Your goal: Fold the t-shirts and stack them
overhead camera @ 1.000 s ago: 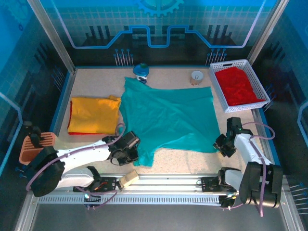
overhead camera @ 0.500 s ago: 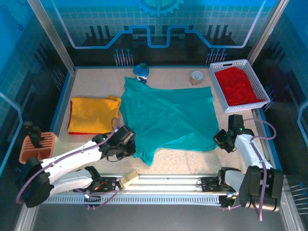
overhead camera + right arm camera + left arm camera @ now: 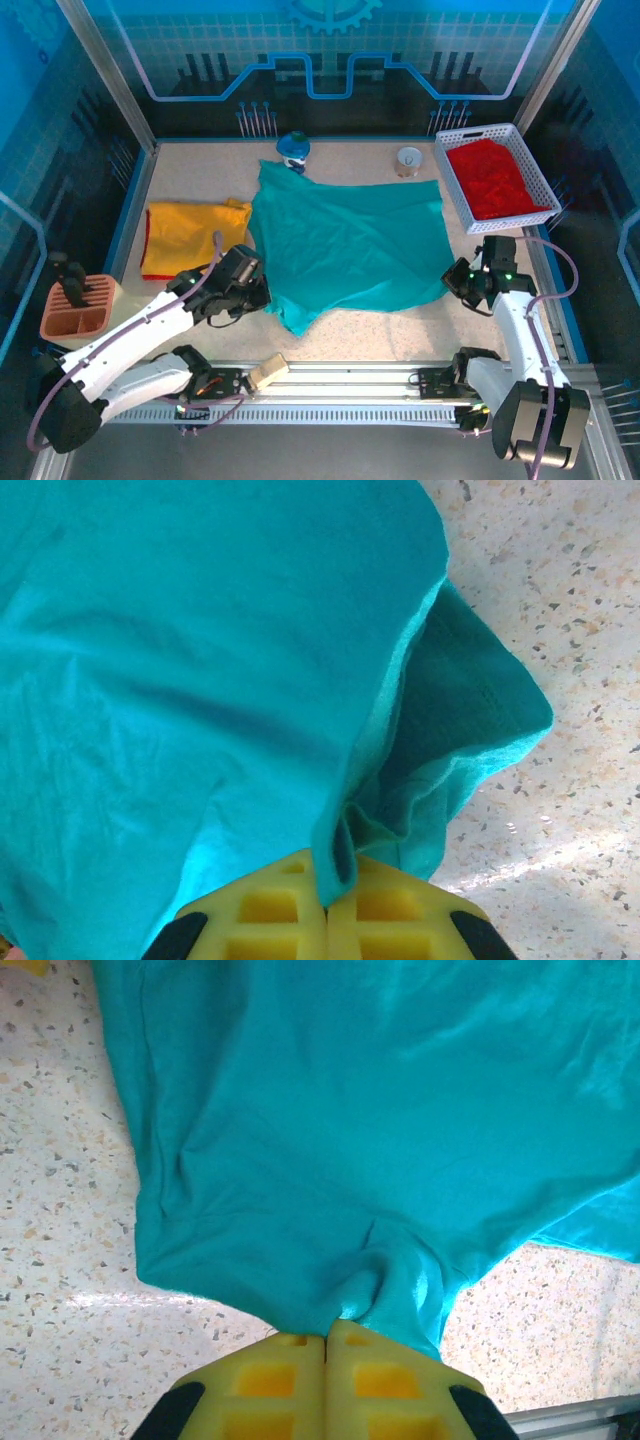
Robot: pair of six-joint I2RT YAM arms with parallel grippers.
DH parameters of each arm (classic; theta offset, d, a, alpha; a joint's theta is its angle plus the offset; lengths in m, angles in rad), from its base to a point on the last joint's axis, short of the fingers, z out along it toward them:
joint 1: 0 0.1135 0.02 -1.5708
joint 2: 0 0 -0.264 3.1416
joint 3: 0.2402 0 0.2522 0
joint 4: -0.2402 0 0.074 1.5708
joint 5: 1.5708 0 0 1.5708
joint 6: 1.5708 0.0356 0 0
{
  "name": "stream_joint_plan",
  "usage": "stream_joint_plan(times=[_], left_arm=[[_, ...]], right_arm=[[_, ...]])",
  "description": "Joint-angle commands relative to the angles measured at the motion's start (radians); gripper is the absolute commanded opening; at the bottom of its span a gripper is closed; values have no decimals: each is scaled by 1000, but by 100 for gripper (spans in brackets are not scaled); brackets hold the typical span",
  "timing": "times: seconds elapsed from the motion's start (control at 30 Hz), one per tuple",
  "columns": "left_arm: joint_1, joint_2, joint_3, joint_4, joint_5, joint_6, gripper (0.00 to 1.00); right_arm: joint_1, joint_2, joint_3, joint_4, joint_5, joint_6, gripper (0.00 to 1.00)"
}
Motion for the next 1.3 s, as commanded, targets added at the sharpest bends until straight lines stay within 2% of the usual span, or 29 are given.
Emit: stream_joint_plan(times=[0.0, 0.4, 0.5, 0.7, 0.87, 0.97, 1.03, 1.13, 1.2, 1.27], left_arm=[[16, -20, 6, -18, 33, 24, 0], [42, -14, -42, 15, 54, 30, 0], [44, -6, -55, 34, 59, 25, 0], [43, 22, -78, 68, 81, 20, 0], [43, 18, -86, 68, 75, 19, 0], [44, 15, -90, 67, 74, 17, 0], [43, 16, -92, 66, 73, 17, 0], [43, 16, -92, 73, 74, 18, 0], [43, 21, -89, 74, 74, 20, 0], [43, 25, -86, 78, 75, 22, 0]], right_arm=[[-19, -3, 22, -3, -32, -19, 0], [-33, 72, -14, -5, 23, -47, 0], [-35, 121, -21, 28, 0, -56, 9], [-36, 285, 25, 86, -35, -91, 15], [-57, 378, 78, 73, -41, -121, 42], [-68, 332, 87, 56, -33, -132, 65], [-70, 285, 86, 39, -17, -143, 70], [-73, 230, 89, -11, 26, -155, 65], [-76, 206, 80, -43, 57, -150, 53], [-77, 187, 57, -52, 61, -150, 52]])
